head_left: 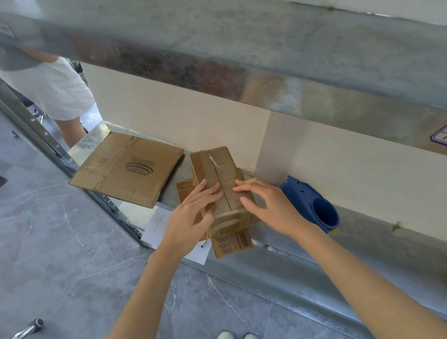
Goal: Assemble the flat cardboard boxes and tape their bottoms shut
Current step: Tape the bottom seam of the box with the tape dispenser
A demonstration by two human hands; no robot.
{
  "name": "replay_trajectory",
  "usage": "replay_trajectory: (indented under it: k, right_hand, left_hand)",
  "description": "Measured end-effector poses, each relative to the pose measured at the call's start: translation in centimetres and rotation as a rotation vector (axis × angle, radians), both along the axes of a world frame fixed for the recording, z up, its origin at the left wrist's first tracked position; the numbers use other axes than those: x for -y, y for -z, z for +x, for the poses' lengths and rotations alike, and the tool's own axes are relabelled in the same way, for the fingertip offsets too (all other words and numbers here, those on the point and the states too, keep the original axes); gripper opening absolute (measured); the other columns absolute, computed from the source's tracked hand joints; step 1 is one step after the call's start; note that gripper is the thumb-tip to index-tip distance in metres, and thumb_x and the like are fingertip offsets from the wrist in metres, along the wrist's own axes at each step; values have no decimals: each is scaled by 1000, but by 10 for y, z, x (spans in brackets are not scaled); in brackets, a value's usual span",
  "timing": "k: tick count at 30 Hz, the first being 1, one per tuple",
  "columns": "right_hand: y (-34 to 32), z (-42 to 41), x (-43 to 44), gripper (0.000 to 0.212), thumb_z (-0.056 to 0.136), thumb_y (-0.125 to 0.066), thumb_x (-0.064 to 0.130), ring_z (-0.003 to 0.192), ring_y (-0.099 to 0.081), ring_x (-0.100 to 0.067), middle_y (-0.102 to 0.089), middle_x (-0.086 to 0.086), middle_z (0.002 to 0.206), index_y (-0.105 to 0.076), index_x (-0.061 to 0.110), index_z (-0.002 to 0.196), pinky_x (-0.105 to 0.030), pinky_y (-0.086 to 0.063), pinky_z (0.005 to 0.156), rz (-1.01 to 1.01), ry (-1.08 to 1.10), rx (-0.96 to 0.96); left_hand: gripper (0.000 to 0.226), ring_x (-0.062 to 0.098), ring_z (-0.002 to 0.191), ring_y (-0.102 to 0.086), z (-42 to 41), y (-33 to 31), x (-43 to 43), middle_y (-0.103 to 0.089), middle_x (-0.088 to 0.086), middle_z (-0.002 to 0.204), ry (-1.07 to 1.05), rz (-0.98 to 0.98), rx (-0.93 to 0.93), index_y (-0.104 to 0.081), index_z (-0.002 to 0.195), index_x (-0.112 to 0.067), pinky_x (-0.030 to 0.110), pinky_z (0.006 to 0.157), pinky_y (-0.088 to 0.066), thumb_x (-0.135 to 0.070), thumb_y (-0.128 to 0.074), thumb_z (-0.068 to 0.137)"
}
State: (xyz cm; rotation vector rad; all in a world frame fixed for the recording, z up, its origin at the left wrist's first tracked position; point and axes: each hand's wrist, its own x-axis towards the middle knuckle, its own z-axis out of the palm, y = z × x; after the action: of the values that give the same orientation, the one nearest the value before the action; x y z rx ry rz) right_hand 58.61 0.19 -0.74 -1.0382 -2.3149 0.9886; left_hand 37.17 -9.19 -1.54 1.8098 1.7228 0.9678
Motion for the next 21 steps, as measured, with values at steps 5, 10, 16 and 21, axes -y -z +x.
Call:
replay_trajectory:
  k: [5,10,16,21]
  right_hand:
    - [-2,1,1,33,92,-57,12,127,-49,-1,-55,17,137,-63,27,120,-29,-40,109,-14,14,-16]
    - [0,-3,1,32,93,-55,4,125,-50,-3,-57,11,135,-65,24,116,-28,-42,108,11,30,-27]
    - [-11,8,-5,56,89,-57,4,134,-41,1,-47,18,145,-52,38,134,-16,-32,108,-72,-90,60]
    - [-13,10,-10,60,92,-50,-5,133,-43,0,-49,13,146,-50,34,138,-7,-32,103,4,-108,133]
  left_hand:
    - [54,-14,140,-24,1,3,-4,-45,-37,136,-35,0,-41,-64,128,-32,3,100,-29,-9,-53,80]
    - [53,-14,140,-23,1,1,-3,-44,-38,136,-31,-15,-29,-64,127,-34,1,95,-31,-12,-50,81]
    - [60,-15,141,-20,-7,-6,-2,-41,-39,138,38,-76,-24,-61,130,-36,27,104,-42,-26,-42,75]
    - [59,-24,136,-15,-9,-9,-6,-38,-43,136,43,-118,-60,-60,131,-38,37,93,-53,-4,-49,84]
